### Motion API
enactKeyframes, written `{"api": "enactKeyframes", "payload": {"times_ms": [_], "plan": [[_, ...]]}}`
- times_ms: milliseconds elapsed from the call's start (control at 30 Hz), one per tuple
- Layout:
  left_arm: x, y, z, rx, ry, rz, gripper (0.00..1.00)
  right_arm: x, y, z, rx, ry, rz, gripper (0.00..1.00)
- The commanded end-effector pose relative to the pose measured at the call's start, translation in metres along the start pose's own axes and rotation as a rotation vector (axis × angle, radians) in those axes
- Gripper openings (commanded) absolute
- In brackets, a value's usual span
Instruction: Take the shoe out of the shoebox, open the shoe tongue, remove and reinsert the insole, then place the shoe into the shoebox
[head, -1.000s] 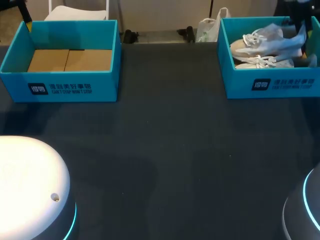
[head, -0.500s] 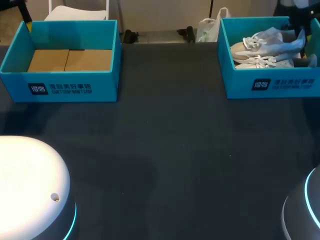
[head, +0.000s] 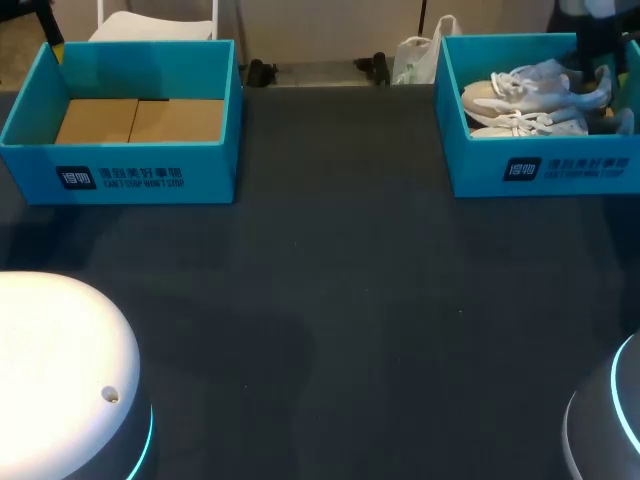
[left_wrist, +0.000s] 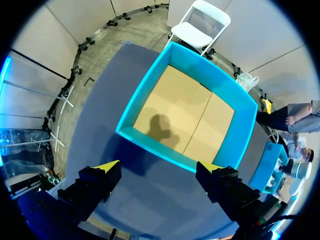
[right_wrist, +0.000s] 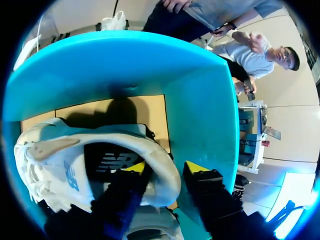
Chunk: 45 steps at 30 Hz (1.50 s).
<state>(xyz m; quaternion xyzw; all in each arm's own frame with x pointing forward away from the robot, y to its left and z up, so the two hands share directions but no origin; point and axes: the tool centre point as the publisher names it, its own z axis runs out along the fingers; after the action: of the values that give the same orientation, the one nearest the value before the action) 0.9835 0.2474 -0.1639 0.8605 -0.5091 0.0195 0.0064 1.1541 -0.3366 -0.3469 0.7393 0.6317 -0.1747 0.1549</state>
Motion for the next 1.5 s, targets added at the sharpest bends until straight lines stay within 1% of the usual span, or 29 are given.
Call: {"api": "enactKeyframes", "payload": {"times_ms": [33,233,367,500,633,700,733,800,833,933,1033,1100,1200,1300,1500], "plan": [[0.0,0.002,0.0,0.003,-0.001,-0.001,1.0,-0.002,0.005,-0.001,0.012,0.006,0.002,1.0],[0.0,0.002,0.0,0.003,-0.001,-0.001,1.0,-0.005,0.005,-0.007,0.008,0.021,0.01,1.0],[0.0,0.002,0.0,0.003,-0.001,-0.001,1.0,-0.008,0.003,-0.015,-0.003,0.047,0.016,1.0],[0.0,0.002,0.0,0.003,-0.001,-0.001,1.0,-0.011,-0.002,-0.029,-0.012,0.094,0.023,1.0],[0.0,0.002,0.0,0.003,-0.001,-0.001,1.0,-0.012,-0.012,-0.049,-0.019,0.149,0.025,1.0],[0.0,0.002,0.0,0.003,-0.001,-0.001,1.0,-0.01,-0.02,-0.063,-0.026,0.175,0.027,1.0],[0.0,0.002,0.0,0.003,-0.001,-0.001,1.0,-0.009,-0.024,-0.069,-0.034,0.207,0.025,1.0],[0.0,0.002,0.0,0.003,-0.001,-0.001,1.0,-0.004,-0.035,-0.082,-0.034,0.218,0.02,1.0],[0.0,0.002,0.0,0.003,-0.001,-0.001,1.0,-0.003,-0.04,-0.088,-0.036,0.24,0.012,1.0],[0.0,0.002,0.0,0.003,-0.001,-0.001,1.0,0.001,-0.061,-0.109,-0.033,0.29,-0.011,1.0],[0.0,0.002,0.0,0.003,-0.001,-0.001,1.0,0.003,-0.079,-0.125,-0.035,0.31,-0.021,1.0],[0.0,0.002,0.0,0.003,-0.001,-0.001,1.0,0.005,-0.088,-0.132,-0.034,0.311,-0.024,1.0],[0.0,0.002,0.0,0.003,-0.001,-0.001,1.0,0.007,-0.105,-0.141,-0.023,0.34,-0.036,1.0],[0.0,0.002,0.0,0.003,-0.001,-0.001,1.0,0.008,-0.115,-0.146,-0.019,0.342,-0.028,1.0],[0.0,0.002,0.0,0.003,-0.001,-0.001,1.0,0.011,-0.141,-0.159,-0.039,0.358,0.007,1.0]]}}
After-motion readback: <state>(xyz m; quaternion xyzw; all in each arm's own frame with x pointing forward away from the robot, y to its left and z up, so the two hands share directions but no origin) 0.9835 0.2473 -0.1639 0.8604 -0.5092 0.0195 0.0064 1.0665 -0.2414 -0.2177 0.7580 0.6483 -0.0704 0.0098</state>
